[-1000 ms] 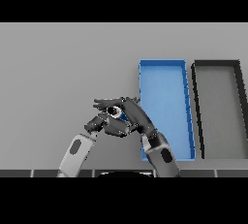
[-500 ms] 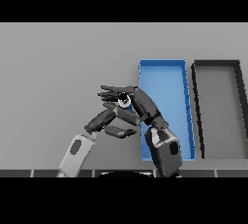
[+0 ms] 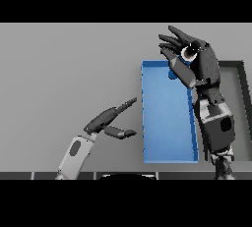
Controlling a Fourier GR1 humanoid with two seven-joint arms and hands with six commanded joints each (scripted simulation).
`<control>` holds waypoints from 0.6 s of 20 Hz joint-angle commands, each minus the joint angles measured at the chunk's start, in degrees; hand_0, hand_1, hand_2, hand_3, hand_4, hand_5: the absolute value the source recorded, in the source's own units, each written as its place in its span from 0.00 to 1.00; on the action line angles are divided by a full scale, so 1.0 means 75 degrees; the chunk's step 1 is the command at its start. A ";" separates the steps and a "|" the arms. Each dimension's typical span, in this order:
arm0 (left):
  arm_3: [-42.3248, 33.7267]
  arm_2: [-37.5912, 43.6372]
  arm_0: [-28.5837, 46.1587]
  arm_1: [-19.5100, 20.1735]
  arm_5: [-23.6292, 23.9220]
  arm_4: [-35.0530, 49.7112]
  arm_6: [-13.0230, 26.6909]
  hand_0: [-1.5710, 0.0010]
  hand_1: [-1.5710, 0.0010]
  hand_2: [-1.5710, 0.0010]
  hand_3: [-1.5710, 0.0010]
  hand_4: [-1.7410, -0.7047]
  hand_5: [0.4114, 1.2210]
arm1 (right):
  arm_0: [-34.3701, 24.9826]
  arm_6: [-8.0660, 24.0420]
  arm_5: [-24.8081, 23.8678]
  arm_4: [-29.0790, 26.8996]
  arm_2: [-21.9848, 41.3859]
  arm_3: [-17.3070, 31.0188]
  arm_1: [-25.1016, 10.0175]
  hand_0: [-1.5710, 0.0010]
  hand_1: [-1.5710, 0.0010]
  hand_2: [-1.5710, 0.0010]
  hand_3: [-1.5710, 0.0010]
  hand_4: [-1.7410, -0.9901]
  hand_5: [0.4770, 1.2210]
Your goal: Pick up the blue pipe and place it into the blue bin.
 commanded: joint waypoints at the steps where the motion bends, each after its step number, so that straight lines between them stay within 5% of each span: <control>1: 0.0034 -0.0038 -0.0041 -0.0057 0.0044 -0.0051 -0.0015 1.00 1.00 1.00 1.00 0.82 0.00 | 0.0171 0.0003 -0.0280 -0.0211 -0.0009 -0.0003 -0.0474 0.00 0.00 0.00 0.00 0.00 1.00; 3: -0.0026 -0.0082 -0.0034 -0.0061 0.0101 -0.0114 -0.0093 1.00 1.00 1.00 1.00 0.83 0.00 | 0.0727 0.0004 -0.0612 -0.0573 -0.0034 -0.0125 -0.1284 0.00 0.00 0.00 0.00 0.00 1.00; 6: -0.0052 -0.0031 -0.0126 0.0061 0.0080 -0.0123 -0.0109 1.00 1.00 1.00 1.00 0.84 0.00 | 0.1939 0.0004 -0.1048 -0.1093 -0.0245 -0.0468 -0.1852 0.00 0.00 0.00 0.00 0.00 1.00; 12: -0.0085 -0.0126 0.0063 0.0026 0.0120 -0.0122 -0.0179 1.00 1.00 1.00 1.00 0.84 0.01 | 0.4437 0.0004 -0.1747 -0.1174 -0.0049 -0.1325 -0.1885 0.00 0.00 0.00 0.00 0.00 1.00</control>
